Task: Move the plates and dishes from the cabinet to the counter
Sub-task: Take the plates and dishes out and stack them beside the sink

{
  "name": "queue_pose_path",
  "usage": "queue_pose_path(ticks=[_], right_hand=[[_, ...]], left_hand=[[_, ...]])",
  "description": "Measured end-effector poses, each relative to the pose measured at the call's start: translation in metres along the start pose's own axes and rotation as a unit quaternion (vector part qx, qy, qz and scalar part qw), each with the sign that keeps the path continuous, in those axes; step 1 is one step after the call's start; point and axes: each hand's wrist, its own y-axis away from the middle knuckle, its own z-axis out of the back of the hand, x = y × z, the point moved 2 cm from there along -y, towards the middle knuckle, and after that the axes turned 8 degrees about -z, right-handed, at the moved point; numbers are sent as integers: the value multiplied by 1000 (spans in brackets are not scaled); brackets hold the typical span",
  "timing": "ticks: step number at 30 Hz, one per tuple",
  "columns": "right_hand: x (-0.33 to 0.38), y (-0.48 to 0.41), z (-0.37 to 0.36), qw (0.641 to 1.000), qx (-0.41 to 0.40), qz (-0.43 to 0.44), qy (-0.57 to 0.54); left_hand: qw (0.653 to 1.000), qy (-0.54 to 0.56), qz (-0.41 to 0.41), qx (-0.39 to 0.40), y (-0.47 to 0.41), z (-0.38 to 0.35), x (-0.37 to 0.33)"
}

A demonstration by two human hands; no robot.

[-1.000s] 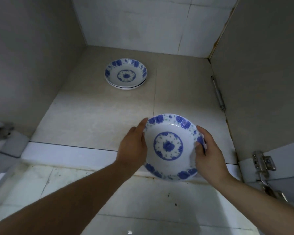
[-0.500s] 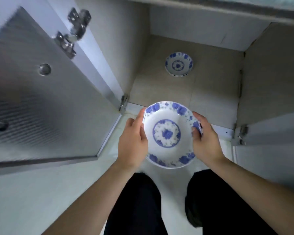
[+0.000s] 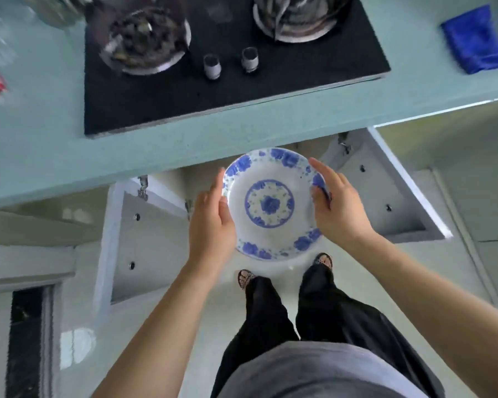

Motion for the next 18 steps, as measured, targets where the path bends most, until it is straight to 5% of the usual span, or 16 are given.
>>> queue_pose_path(ticks=[9, 18], right_hand=[[-84, 113, 119, 958, -224, -159, -85], [-256, 358, 238, 846, -416, -293, -157]], left_hand=[[963, 2, -207, 174, 15, -76, -147], [880, 60, -341, 325, 216, -261, -311]])
